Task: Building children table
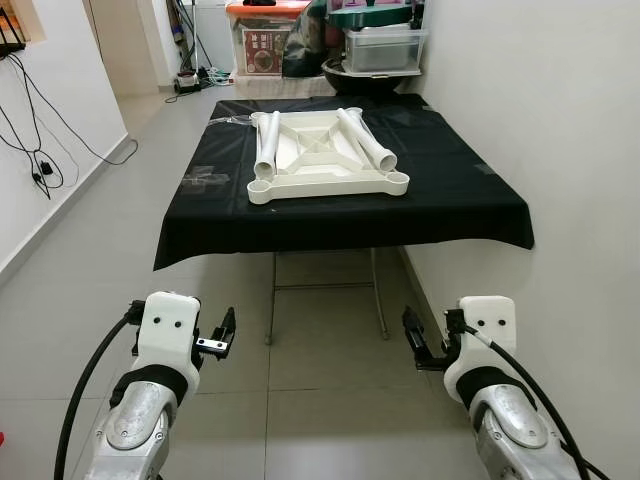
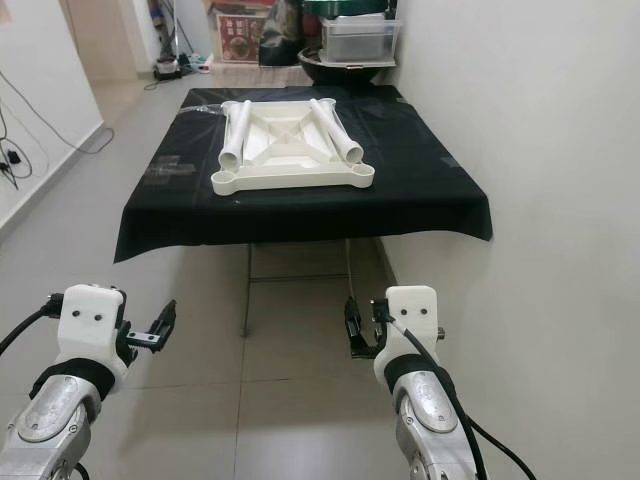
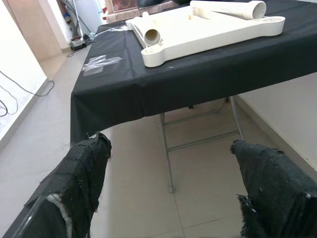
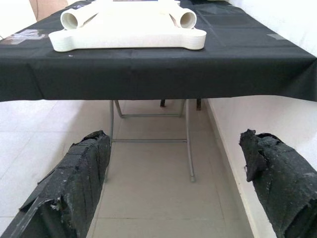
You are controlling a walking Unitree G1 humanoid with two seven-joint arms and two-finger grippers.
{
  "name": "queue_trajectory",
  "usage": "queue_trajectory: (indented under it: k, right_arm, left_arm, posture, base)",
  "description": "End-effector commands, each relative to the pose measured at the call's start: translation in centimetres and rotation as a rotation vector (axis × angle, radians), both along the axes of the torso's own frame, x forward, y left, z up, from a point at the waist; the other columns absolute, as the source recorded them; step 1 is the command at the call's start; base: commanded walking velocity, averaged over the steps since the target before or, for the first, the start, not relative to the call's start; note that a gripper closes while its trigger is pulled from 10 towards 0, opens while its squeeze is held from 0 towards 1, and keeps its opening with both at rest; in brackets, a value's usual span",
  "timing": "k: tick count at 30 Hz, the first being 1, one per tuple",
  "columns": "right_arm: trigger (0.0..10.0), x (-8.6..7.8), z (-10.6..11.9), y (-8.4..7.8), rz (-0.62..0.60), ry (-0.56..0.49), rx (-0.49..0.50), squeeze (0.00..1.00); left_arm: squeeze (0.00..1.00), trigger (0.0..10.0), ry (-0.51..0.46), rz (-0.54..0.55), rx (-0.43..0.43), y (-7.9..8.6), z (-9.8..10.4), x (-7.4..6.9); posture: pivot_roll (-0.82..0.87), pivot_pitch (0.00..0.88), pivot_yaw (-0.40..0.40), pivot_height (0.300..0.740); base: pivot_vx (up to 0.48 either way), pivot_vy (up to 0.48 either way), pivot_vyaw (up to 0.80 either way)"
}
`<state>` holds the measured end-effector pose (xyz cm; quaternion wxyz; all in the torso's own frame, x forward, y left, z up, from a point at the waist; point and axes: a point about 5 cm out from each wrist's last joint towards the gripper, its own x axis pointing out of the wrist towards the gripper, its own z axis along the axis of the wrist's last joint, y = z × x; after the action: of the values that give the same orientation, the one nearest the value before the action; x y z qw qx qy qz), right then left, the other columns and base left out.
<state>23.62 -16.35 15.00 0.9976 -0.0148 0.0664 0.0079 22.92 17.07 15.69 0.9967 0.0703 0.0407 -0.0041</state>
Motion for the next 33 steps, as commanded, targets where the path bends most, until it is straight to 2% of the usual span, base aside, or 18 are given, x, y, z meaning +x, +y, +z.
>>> queue_trajectory:
  k: [1,3,6,9,11,13,14,18,21,23,26,33]
  right_arm:
    - [10.0,-0.2,0.4,-0.1,-0.009,-0.025,0.007,0.00]
    - [10.0,-0.2,0.5,-0.1,-0.010,-0.036,0.006,0.00]
    - [10.0,0.2,1.5,-0.4,-0.036,-0.121,-0.020,0.00]
    - [10.0,0.4,1.9,-0.6,-0.055,-0.158,-0.017,0.00]
    - [10.0,0.8,3.4,-0.7,-0.068,-0.274,-0.040,0.00]
    - [10.0,0.8,3.4,-0.7,-0.068,-0.274,-0.040,0.00]
    - [10.0,1.0,3.9,-0.7,-0.065,-0.307,-0.048,0.00]
    - [10.0,1.3,4.1,-0.4,-0.040,-0.314,-0.026,0.00]
    - [10.0,1.3,3.4,0.2,-0.010,-0.274,0.004,0.00]
    - [10.0,1.3,3.2,0.3,-0.008,-0.271,0.008,0.00]
    - [10.0,1.3,3.0,0.4,-0.003,-0.265,0.010,0.00]
    - [10.0,1.5,2.7,0.4,-0.004,-0.253,0.004,0.00]
  left_arm:
    - [0.00,10.0,0.015,-0.009,0.001,-0.1,-0.3,0.1]
    - [0.00,10.0,0.011,-0.018,0.002,-0.2,-0.1,0.2]
    - [0.00,10.0,-0.078,-0.110,0.056,-1.5,1.0,0.4]
    - [0.00,10.0,-0.122,-0.118,0.075,-1.9,1.5,0.3]
    - [0.00,10.0,-0.232,-0.104,0.110,-2.3,2.7,0.3]
    - [0.00,10.0,-0.232,-0.104,0.110,-2.3,2.7,0.3]
    - [0.00,10.0,-0.260,-0.102,0.112,-2.5,3.0,0.3]
    - [0.00,10.0,-0.251,-0.111,0.066,-2.4,3.2,0.5]
    - [0.00,10.0,-0.245,-0.109,0.001,-2.1,3.1,0.4]
    - [0.00,10.0,-0.246,-0.110,-0.011,-2.1,3.1,0.4]
    - [0.00,10.0,-0.250,-0.081,0.053,-2.0,3.0,0.4]
    - [0.00,10.0,-0.261,-0.061,0.029,-1.8,2.9,0.3]
  posture:
    - [-0.04,0.000,-0.001,0.740]
    - [-0.04,0.000,-0.003,0.740]
    - [-0.03,0.000,-0.004,0.740]
    - [-0.03,0.000,-0.004,0.740]
    - [-0.03,0.000,-0.006,0.740]
    - [-0.03,0.000,-0.006,0.740]
    - [-0.03,0.000,-0.006,0.740]
    - [-0.03,0.000,-0.010,0.740]
    - [-0.02,0.000,-0.010,0.740]
    - [-0.02,0.000,-0.010,0.740]
    - [-0.02,0.000,-0.015,0.740]
    - [-0.02,0.000,-0.020,0.740]
  base:
    - [0.000,0.000,0.00]
    - [0.000,0.000,0.00]
    - [0.000,0.000,0.00]
    - [0.000,0.000,0.00]
    - [0.000,0.000,0.00]
    - [0.000,0.000,0.00]
    - [0.000,0.000,0.00]
    - [0.000,0.000,0.00]
    - [0.000,0.000,0.00]
    - [0.000,0.000,0.00]
    - [0.000,0.000,0.00]
    - [0.000,0.000,0.00]
